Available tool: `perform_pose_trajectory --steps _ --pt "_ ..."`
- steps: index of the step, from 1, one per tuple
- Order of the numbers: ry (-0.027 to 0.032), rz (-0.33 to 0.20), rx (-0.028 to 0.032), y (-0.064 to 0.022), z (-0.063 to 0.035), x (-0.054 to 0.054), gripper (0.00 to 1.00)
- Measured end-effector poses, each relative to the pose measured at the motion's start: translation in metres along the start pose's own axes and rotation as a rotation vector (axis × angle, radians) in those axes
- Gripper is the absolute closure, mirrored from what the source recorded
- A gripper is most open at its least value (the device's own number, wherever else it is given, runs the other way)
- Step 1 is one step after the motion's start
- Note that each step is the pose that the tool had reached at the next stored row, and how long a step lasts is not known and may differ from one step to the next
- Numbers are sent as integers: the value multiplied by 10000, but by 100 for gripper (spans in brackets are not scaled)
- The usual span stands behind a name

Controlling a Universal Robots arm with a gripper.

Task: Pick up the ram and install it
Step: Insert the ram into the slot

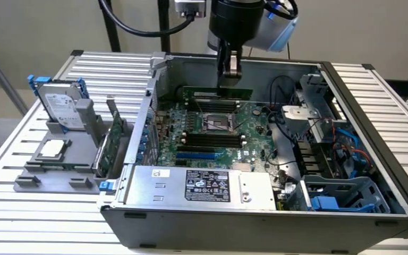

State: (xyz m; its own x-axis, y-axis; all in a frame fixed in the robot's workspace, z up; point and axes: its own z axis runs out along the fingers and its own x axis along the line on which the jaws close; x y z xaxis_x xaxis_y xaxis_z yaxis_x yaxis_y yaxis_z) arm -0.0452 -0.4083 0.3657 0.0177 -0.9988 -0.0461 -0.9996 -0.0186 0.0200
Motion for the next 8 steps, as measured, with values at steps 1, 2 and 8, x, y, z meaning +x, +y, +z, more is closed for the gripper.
perform_pose_trajectory --steps 1,2,8 --pt "0 0 -1 -3 19 -32 100" --pt "0 3 0 -5 38 -54 100" --pt "-5 295 13 -9 146 -97 100"
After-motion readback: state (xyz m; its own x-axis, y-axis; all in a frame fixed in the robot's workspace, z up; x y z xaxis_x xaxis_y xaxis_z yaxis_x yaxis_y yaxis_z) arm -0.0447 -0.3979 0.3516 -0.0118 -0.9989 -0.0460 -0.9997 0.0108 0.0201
